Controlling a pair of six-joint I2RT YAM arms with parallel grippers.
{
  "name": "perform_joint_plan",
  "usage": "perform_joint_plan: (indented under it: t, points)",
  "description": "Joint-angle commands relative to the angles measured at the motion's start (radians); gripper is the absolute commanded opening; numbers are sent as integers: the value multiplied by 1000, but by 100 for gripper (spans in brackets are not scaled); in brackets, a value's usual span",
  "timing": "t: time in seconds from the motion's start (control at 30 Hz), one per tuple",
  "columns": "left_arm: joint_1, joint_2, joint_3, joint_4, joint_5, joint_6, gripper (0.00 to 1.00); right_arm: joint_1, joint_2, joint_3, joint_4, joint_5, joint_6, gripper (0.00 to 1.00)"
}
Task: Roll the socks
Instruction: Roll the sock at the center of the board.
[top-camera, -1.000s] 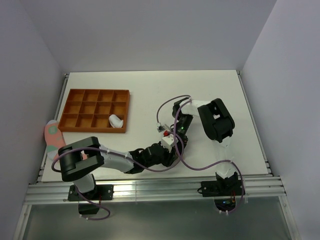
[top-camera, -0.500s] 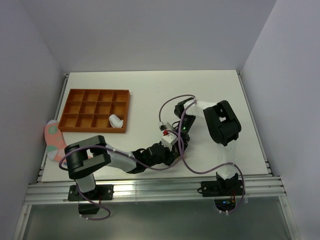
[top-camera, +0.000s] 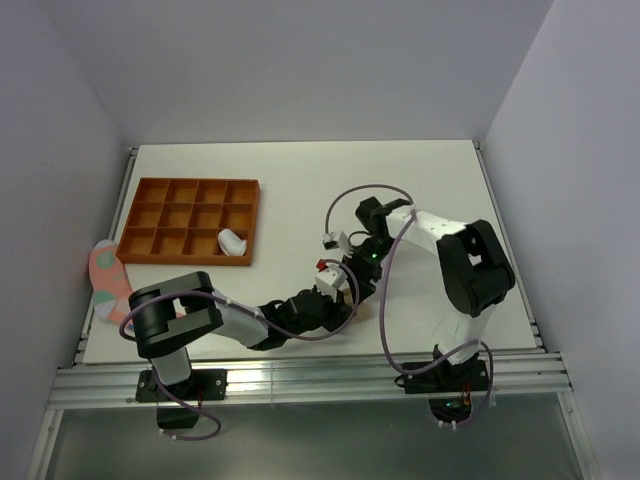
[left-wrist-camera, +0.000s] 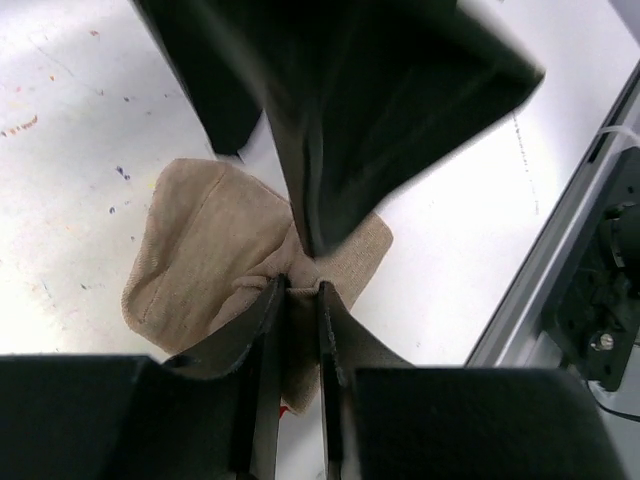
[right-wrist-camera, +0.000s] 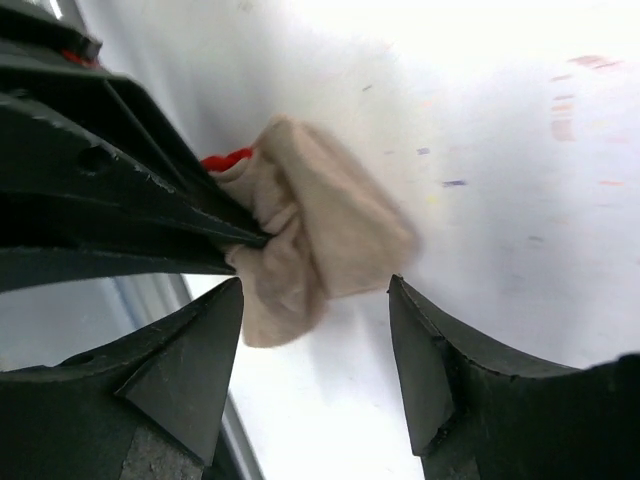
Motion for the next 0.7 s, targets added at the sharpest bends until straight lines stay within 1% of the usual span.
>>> perform_joint_plan:
  t: [0.0, 0.07, 0.23, 0.3, 0.4, 0.5, 0.67]
  points:
    - [-7, 58, -67, -143, 69, -53, 0, -29, -93, -24, 124, 13, 48, 68]
    - [-7, 70, -72, -132, 79, -70, 0, -50, -123, -48, 153, 21, 62, 70]
    - [-4, 101, -67, -133, 111, -114, 0, -90, -197, -122, 218, 50, 50, 70]
    - [1, 116, -67, -132, 132, -126, 0, -115, -254, -152, 242, 59, 41, 71]
    - [13, 129, -79, -121, 166, -157, 0, -153, -338, -214, 271, 62, 5, 73]
    - [33, 136, -84, -144, 204, -189, 0, -174, -426, -289, 288, 68, -53, 73]
    - [62, 153, -59, -211, 272, -221, 0, -175, -580, -383, 328, 58, -133, 75]
